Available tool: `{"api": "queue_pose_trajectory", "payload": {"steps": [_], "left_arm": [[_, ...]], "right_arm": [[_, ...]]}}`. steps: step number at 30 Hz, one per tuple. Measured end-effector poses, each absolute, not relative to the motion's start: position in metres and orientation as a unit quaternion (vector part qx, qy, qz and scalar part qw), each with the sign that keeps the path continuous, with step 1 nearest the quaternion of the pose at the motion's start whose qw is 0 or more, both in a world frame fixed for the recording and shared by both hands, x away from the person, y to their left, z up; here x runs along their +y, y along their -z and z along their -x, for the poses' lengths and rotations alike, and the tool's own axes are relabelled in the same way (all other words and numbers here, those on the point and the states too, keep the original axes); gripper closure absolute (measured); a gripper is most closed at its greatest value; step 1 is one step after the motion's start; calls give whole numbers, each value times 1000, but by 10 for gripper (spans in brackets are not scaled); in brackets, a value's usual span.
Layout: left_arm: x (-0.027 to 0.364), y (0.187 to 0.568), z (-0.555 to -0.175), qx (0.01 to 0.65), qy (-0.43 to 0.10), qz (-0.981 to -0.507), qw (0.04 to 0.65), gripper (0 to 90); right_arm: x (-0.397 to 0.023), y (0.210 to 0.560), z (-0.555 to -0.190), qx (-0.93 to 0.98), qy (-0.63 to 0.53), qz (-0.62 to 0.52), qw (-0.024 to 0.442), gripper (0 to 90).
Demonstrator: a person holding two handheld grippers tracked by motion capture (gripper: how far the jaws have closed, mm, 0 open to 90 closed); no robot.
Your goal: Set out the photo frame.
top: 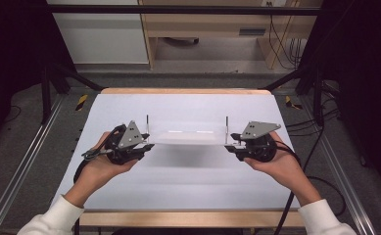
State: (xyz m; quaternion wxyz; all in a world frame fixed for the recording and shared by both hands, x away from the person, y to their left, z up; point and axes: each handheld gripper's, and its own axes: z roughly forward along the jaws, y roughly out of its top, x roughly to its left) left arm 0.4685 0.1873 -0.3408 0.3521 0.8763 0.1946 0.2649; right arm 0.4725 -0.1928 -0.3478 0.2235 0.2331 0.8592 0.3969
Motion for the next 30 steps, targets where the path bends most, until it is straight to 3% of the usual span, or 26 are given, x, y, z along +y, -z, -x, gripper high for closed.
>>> {"api": "queue_pose_trajectory", "payload": {"steps": [3,5,10,12,20,30], "left_arm": [[187,339,-470,196,-260,-879,347,645],[187,339,-470,197,-261,-880,344,646],[186,336,-473,198,-259,-881,342,646],[186,334,-475,197,-261,-881,341,644],[185,326,-486,200,-262,-880,343,629],[186,322,-493,202,-273,-873,350,598]], "right_arm": [[-195,350,-474,854,-403,-235,232,472],[-198,356,-474,844,-396,-248,265,352],[-203,366,-472,833,-409,-250,275,257],[-204,370,-473,832,-410,-249,277,284],[-211,373,-484,806,-451,-252,288,593],[-208,363,-492,809,-443,-267,279,593]]}}
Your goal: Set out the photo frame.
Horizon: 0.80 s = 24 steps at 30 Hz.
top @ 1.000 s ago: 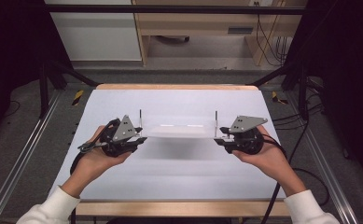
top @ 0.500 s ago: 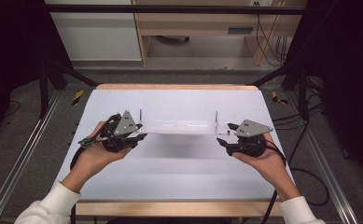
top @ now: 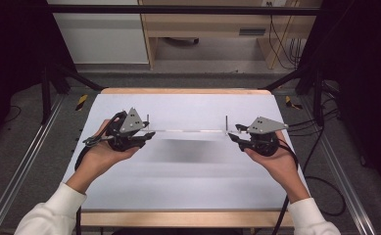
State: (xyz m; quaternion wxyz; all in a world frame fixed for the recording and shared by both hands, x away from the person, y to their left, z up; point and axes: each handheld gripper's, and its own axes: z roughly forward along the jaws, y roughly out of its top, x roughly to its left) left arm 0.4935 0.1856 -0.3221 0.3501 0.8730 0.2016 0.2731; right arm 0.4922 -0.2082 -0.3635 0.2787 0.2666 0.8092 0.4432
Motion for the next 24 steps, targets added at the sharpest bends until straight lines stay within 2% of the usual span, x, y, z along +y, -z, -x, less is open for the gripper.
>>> {"api": "queue_pose_trajectory", "payload": {"steps": [3,5,6,8,11,16,24], "left_arm": [[187,321,-494,204,-276,-866,362,586],[188,320,-493,204,-281,-860,374,529],[189,317,-492,205,-284,-852,388,529],[189,314,-489,213,-288,-836,415,423],[194,307,-485,237,-297,-802,461,317],[205,298,-483,267,-303,-760,510,218],[232,295,-475,311,-310,-721,536,123]], "right_arm": [[-208,362,-495,808,-444,-269,277,592],[-208,361,-496,808,-445,-271,276,592],[-208,361,-496,807,-445,-272,276,592],[-208,360,-498,807,-446,-273,275,592],[-209,359,-500,807,-446,-274,272,588],[-208,358,-501,806,-447,-279,271,586],[-206,355,-504,801,-445,-291,276,576]]}}
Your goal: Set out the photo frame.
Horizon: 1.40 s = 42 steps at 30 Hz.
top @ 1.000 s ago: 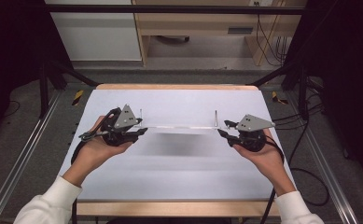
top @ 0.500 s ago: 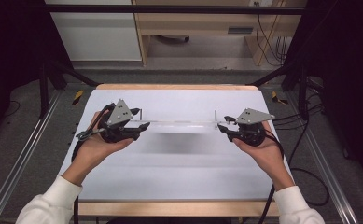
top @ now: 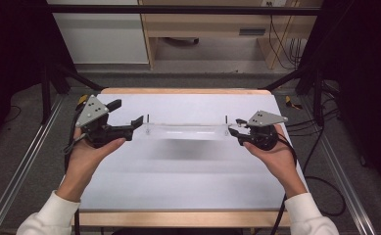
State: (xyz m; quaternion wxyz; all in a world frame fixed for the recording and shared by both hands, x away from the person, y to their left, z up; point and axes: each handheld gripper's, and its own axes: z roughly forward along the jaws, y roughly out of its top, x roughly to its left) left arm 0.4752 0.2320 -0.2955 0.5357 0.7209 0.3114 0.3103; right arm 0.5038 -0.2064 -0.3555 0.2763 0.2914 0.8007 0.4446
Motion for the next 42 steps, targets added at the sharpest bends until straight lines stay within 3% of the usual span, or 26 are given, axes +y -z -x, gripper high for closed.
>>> {"api": "queue_pose_trajectory", "payload": {"steps": [9,24,42], "left_arm": [[271,316,-466,338,-312,-714,528,100],[271,404,-474,371,-266,-756,469,89],[277,445,-469,383,-235,-790,418,82]], "right_arm": [[-205,352,-512,791,-448,-307,281,567],[-203,346,-533,768,-465,-337,283,549],[-204,346,-591,718,-503,-400,268,540]]}}
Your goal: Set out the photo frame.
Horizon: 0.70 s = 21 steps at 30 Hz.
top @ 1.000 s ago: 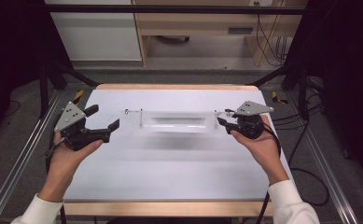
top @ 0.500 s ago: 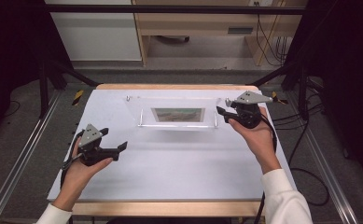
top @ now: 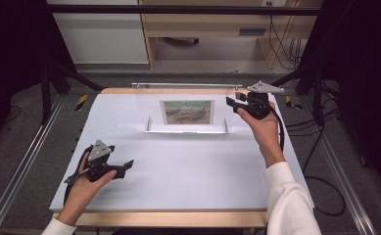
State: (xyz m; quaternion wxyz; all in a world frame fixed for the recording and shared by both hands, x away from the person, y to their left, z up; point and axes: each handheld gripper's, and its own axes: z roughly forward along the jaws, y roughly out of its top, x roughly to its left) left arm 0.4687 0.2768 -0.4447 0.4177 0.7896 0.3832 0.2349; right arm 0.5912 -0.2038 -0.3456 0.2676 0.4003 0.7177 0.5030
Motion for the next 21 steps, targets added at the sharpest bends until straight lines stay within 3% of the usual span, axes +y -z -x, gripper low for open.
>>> {"api": "queue_pose_trajectory", "payload": {"steps": [14,19,21], "left_arm": [[283,450,-466,383,-231,-795,409,83],[282,451,-464,380,-232,-799,404,83],[282,452,-463,382,-234,-798,403,83]], "right_arm": [[-202,345,-611,699,-512,-435,245,511],[-200,346,-616,696,-512,-442,241,444],[-200,348,-613,696,-499,-448,255,356]]}}
